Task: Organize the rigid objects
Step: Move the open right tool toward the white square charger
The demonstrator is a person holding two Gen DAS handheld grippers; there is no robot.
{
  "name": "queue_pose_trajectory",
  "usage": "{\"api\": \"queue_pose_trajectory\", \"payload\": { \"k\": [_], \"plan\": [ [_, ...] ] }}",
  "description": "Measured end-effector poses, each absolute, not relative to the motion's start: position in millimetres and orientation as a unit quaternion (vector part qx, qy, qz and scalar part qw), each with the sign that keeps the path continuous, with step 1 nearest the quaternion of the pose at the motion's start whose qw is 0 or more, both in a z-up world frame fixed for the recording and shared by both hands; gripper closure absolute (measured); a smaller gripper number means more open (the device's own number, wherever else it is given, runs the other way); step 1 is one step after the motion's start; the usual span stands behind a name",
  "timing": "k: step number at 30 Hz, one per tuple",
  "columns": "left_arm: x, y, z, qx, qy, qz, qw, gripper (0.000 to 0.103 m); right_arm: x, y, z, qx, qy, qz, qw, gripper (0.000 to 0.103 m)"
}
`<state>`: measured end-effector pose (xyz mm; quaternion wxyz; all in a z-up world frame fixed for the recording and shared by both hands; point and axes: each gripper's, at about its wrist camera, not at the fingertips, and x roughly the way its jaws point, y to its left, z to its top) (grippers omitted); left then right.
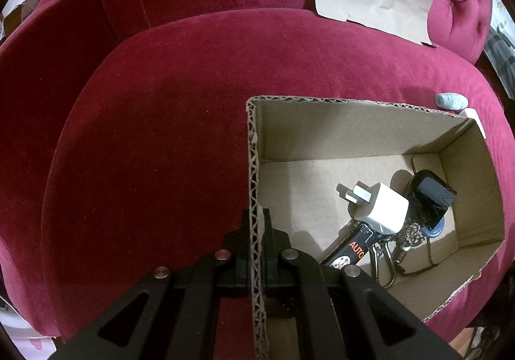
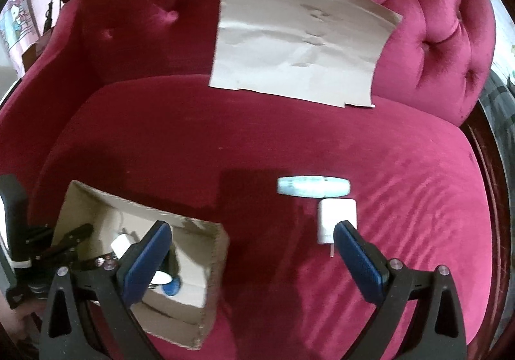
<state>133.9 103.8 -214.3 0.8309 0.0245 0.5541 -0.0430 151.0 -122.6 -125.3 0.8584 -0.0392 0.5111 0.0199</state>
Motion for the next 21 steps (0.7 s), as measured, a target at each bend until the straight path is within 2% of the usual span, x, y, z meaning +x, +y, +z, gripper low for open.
{"api": "queue_pose_trajectory", "payload": {
  "k": [21],
  "plan": [
    [136,101,-215,0.027,0.557,-0.043,0.829,0.100,182,-198,-169,-0.023,0.539,-0.035,0.841,0.000]
  ]
}}
